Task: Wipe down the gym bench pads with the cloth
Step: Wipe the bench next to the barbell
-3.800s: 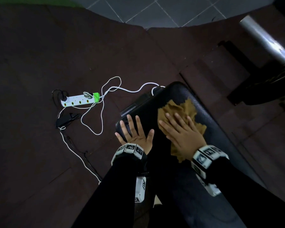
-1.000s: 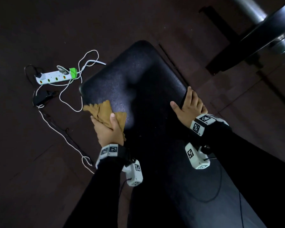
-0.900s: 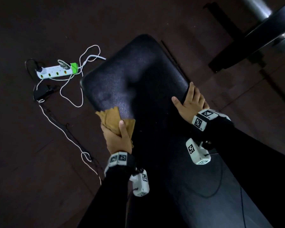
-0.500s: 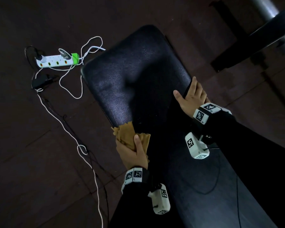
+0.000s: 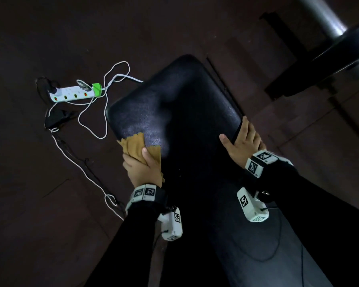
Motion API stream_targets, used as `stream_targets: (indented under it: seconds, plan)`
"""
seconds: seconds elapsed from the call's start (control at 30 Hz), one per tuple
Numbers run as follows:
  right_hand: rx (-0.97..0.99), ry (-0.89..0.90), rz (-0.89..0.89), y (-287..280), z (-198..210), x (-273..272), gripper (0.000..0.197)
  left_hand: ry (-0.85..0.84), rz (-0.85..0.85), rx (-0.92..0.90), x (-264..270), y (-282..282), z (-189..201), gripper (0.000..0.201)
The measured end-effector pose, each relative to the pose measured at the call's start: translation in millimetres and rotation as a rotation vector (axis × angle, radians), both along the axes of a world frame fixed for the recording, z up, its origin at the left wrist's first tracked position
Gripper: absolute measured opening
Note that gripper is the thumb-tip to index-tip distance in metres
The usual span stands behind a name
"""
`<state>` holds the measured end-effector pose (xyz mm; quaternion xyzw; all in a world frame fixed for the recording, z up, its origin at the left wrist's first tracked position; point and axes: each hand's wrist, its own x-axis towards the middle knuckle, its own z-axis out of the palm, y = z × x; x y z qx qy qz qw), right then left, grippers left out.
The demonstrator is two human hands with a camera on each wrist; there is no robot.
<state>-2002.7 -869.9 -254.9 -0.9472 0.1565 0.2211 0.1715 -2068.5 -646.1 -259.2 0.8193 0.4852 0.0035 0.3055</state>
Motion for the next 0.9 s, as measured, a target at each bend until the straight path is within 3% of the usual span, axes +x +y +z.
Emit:
stream_targets:
  seconds: [0.23,0.47,0.67,0.77,0.9]
  plan:
    - [0.021,0.083,-0.006,1.5,9.3,1.4,0.086,0.086,-0.174,0.192,72.7,53.9,3.5,0.076]
    - [0.036,0.143,0.004,2.4,13.4,3.2,0.085,0.267,-0.48,0.332,140.9,74.3,24.1,0.06]
    - [0.031,0.217,0.003,2.8,13.8,7.1,0.089,0.373,-0.792,0.219,209.7,43.3,20.7,0.063]
    - [0.029,0.224,0.021,3.0,14.9,7.7,0.103,0.327,-0.873,0.236,229.7,8.6,18.7,0.064]
    - [0.066,0.255,0.021,2.5,12.5,6.2,0.106,0.277,-0.962,0.315,247.6,-26.0,18.7,0.062]
